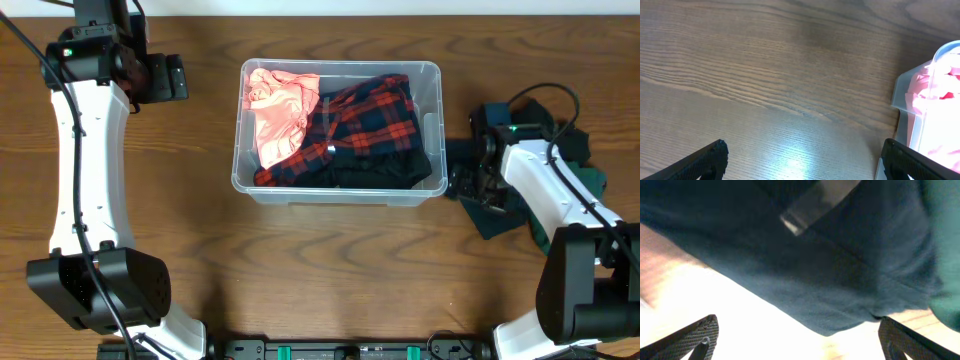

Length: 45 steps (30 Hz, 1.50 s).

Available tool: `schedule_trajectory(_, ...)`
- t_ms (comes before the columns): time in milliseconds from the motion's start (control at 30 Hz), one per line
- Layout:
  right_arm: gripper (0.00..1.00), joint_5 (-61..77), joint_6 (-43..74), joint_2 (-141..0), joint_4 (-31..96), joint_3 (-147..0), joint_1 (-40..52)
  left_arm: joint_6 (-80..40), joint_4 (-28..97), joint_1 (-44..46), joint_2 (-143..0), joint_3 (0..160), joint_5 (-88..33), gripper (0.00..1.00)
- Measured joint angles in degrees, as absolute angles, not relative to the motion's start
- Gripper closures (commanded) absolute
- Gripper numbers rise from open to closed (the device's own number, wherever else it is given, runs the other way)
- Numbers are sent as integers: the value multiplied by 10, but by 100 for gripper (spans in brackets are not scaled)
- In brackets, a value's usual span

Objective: Pack container
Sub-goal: 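Move the right gripper to the dark green clothes and grasp them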

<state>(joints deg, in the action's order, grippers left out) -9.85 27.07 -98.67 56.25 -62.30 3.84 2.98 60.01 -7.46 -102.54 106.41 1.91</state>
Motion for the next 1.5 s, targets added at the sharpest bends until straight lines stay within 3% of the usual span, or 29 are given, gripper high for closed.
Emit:
schedule_trajectory(100, 3, -98, 255, -987, 536, -600, 38, 30, 600, -75, -1025, 1064, 19, 2)
schedule_trajectory(167, 11, -97, 241, -987, 518, -588, 38, 30, 600, -75, -1025, 1064, 19, 2)
schedule_trajectory(267, 45, -96, 222, -987, 500, -583, 38, 30, 600, -75, -1025, 1064, 19, 2)
schedule_trajectory(333, 57, -97, 215, -987, 492, -583, 38, 30, 600, -75, -1025, 1064, 19, 2)
schedule_trajectory(600, 54, -116, 203, -987, 480, -579, 38, 30, 600, -75, -1025, 1064, 19, 2)
schedule_trajectory(700, 59, -122, 197, -987, 474, -568, 38, 30, 600, -75, -1025, 1064, 19, 2)
schedule_trajectory(800, 75, -124, 186, -987, 460, -552, 38, 30, 600, -75, -1025, 1064, 19, 2)
schedule_trajectory(833, 93, -124, 184, -987, 457, -549, 38, 30, 600, -75, -1025, 1064, 19, 2)
schedule_trajectory(867, 99, -124, 178, -987, 451, -545, 38, 30, 600, -75, -1025, 1064, 19, 2)
schedule_trajectory(1167, 99, -124, 175, -980, 439, -541, 33, 30, 600, -75, -1025, 1064, 19, 2)
schedule_trajectory(1500, 99, -129, 173, -929, 512, -623, 25, 30, 600, -75, -1025, 1064, 19, 2)
